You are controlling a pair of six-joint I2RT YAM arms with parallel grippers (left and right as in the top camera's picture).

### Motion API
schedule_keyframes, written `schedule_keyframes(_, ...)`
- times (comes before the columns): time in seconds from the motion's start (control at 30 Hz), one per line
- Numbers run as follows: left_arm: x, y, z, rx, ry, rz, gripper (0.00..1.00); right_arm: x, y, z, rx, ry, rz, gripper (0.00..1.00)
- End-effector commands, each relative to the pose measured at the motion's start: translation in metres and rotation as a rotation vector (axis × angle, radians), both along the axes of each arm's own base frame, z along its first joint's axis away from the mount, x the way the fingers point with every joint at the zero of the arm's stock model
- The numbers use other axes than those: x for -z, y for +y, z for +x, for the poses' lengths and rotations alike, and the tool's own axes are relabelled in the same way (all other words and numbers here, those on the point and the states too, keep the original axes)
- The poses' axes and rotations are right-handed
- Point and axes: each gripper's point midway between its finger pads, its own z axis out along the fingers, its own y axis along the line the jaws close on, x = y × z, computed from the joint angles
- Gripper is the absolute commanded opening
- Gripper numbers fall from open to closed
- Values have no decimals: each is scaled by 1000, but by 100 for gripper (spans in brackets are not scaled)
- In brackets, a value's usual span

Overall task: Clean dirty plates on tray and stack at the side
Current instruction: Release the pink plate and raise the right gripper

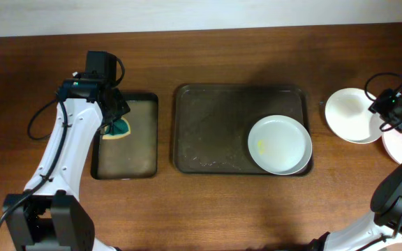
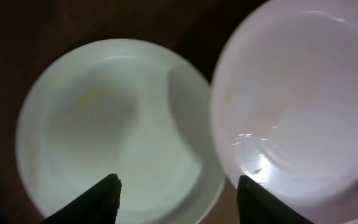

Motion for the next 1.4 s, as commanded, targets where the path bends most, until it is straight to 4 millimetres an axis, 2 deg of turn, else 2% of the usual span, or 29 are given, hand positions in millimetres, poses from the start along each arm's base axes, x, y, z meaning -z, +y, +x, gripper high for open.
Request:
schedule_keyframes(0.0,0,1,-1,13,5,5,0,25,-13,-11,45,71,-8,61)
schedule_keyframes(0.23,0,1,-1,13,6,5,0,54,-17,-10,51,109,13,61)
schedule_keyframes(0.33,0,1,-1,13,5,5,0,55,-18,-9,51,107,11,47)
schedule_keyframes(0.43,0,1,0,13,1,5,0,55,-18,-9,50,105,9,38)
schedule_keyframes(0.77,0,1,-1,13,2,5,0,66,-14,-14,46,140,30,38)
schedule_keyframes(0.87,0,1,-1,13,2,5,0,67,-14,-14,45,140,30,30)
schedule_keyframes(1.0,0,1,-1,13,2,5,0,67,-13,-15,44,144,33,24)
schedule_keyframes(1.1,0,1,-1,12,2,5,0,67,-12,-16,43,149,36,7)
schedule_keyframes(1.13,0,1,-1,13,2,5,0,67,-12,-17,43,152,39,4)
schedule_keyframes(1.23,0,1,-1,13,2,5,0,65,1,-8,13,106,106,4)
schedule_keyframes(1.37,0,1,-1,16,3,4,0,45,10,2,-16,70,111,4)
